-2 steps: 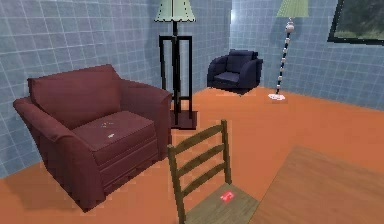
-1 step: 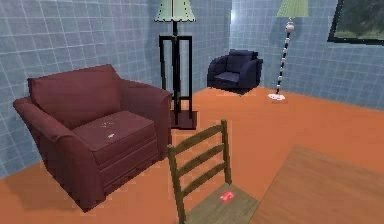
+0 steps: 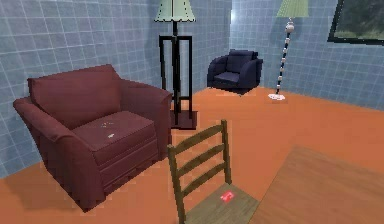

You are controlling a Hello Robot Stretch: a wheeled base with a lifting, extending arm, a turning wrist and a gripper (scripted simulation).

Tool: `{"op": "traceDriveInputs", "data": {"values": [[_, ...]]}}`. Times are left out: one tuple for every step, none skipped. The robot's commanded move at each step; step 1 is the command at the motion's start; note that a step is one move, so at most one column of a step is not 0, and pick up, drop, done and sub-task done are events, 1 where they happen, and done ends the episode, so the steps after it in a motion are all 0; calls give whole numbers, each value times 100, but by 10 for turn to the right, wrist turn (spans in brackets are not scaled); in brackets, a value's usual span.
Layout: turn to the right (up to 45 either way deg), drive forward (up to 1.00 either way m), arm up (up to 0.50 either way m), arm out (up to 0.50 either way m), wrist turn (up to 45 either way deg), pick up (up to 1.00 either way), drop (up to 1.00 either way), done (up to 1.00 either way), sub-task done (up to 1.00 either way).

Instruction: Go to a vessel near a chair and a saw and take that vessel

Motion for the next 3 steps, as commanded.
{"op": "traceDriveInputs", "data": {"values": [[0, 0, 0, 0, 450, 0, 0, 0, 0], [0, 0, 0, 0, 450, 0, 0, 0, 0], [0, 0, 0, 0, 120, 0, 0, 0, 0]]}}
